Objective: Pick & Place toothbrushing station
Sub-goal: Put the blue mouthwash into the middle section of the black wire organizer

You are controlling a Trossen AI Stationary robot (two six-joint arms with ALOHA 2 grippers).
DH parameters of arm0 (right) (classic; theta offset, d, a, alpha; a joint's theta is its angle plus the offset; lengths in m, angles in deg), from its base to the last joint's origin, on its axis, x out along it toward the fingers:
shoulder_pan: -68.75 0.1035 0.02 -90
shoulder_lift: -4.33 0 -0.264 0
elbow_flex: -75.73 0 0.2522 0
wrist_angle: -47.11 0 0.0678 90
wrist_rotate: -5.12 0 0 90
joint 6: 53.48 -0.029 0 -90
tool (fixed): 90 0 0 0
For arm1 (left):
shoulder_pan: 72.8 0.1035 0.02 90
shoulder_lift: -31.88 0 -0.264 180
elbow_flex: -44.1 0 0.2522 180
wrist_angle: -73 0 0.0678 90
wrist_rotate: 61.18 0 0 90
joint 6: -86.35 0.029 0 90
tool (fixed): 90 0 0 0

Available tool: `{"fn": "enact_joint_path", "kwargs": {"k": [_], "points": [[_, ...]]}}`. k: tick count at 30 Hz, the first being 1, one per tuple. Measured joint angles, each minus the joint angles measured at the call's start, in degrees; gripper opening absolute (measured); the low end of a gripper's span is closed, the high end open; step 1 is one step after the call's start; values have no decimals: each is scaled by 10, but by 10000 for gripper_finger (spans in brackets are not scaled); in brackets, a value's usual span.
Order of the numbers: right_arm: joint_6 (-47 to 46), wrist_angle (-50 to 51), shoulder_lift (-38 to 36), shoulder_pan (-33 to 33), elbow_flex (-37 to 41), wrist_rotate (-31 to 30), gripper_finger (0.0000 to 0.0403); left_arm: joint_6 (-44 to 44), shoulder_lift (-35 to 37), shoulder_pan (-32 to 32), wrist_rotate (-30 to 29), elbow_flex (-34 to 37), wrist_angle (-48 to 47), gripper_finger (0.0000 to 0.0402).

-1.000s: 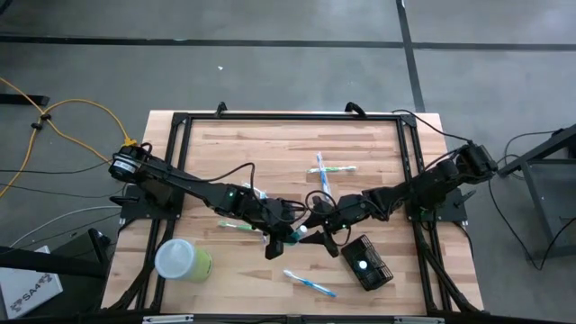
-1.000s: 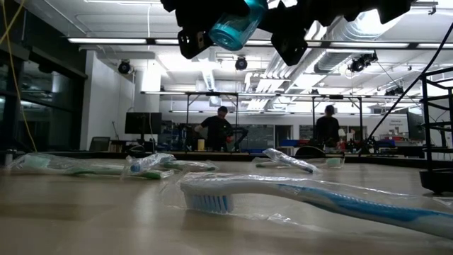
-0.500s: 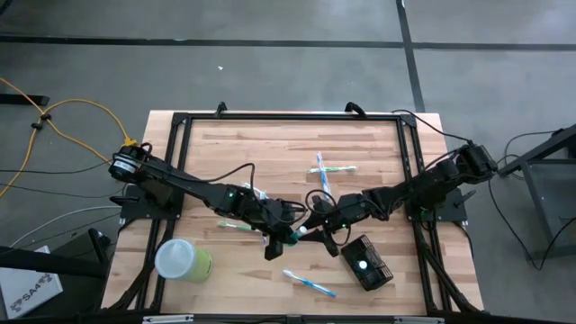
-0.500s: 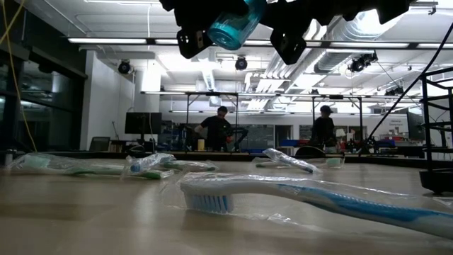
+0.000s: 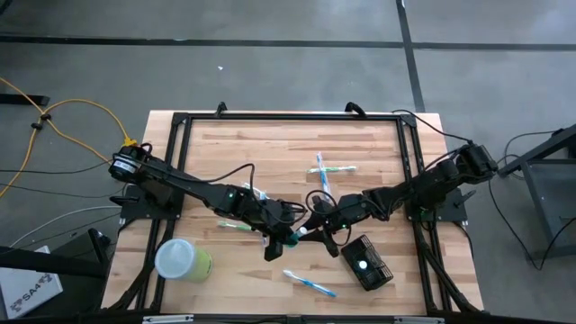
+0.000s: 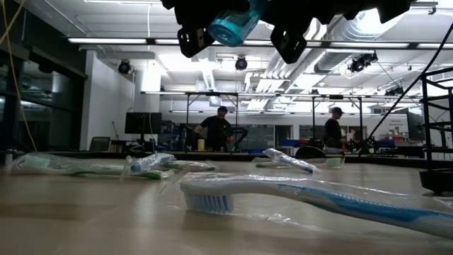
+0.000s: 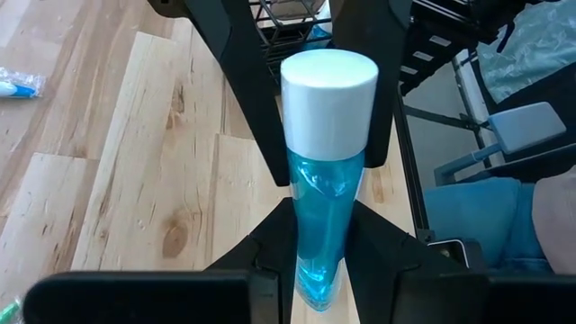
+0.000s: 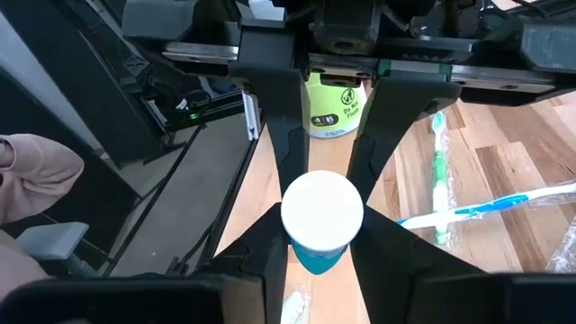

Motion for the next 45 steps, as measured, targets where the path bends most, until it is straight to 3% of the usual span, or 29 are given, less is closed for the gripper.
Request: {"fn": "enact_joint_path", "kwargs": {"k": [9,24,36,45], "points": [[5,0,0,0,0,-1,89,29,0,0,-1,0,1,86],[0,2,0,0,-1,3,84,74,0,-7,-2,0,20,191],[-15,19,-7,9,0,27,84,73,0,-7,11,0,18,195],[4,115,-77,44,0,-66,84,72,0,-7,13,0,16,195]]}}
